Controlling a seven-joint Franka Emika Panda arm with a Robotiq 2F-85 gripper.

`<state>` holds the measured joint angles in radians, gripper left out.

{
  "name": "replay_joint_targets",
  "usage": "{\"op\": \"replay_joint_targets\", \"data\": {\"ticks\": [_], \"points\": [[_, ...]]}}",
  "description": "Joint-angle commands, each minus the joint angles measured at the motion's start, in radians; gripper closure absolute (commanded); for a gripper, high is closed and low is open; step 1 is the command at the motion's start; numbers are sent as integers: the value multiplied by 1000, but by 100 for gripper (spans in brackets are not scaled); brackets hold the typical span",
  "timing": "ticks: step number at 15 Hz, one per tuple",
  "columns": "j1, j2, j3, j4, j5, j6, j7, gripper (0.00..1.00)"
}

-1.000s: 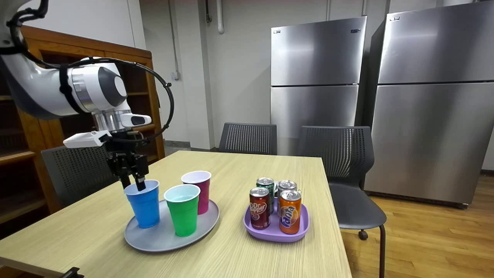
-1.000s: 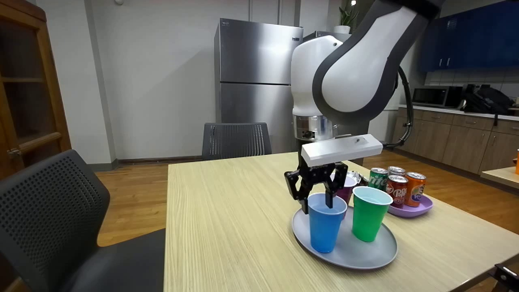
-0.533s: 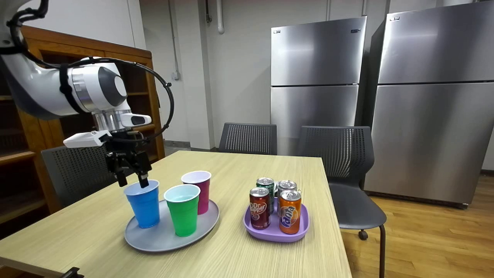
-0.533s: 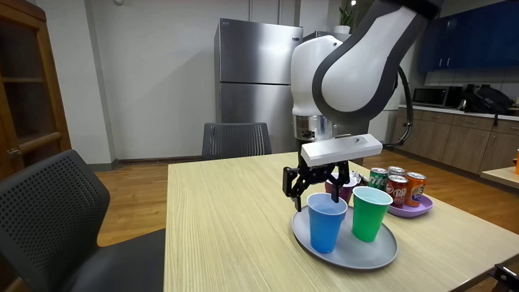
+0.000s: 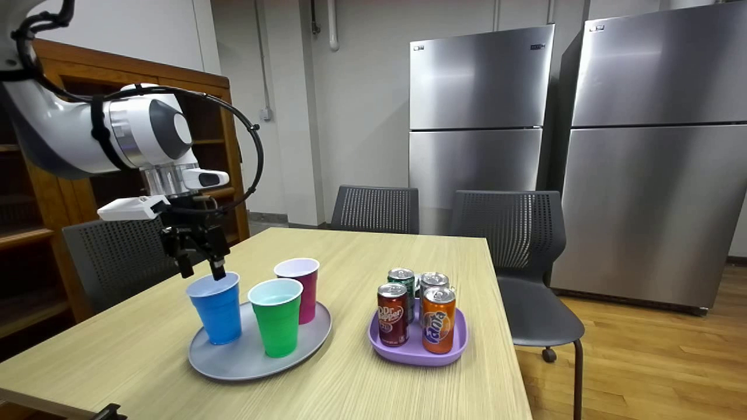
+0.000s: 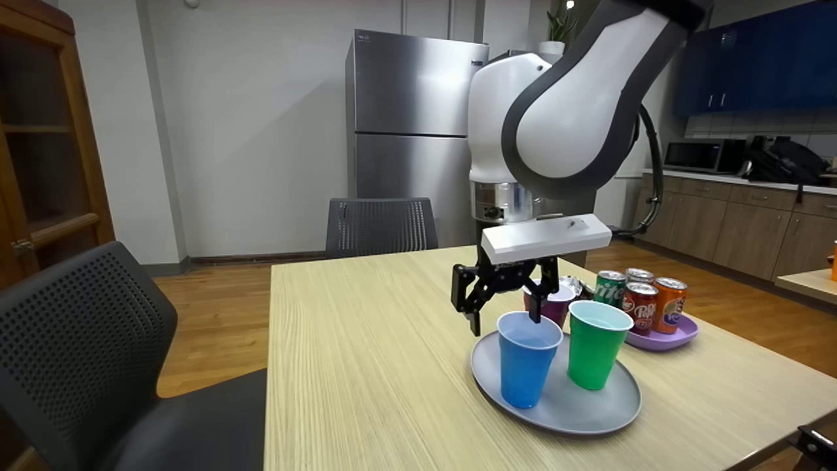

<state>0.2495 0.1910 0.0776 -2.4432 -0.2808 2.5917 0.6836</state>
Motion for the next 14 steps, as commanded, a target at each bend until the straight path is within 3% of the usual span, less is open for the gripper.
{"op": "replay_joint_targets", "data": {"ticks": [1, 14], "points": [[12, -2, -9, 9, -16, 21, 38, 0], [4, -1, -7, 0, -4, 28, 16, 0]]}}
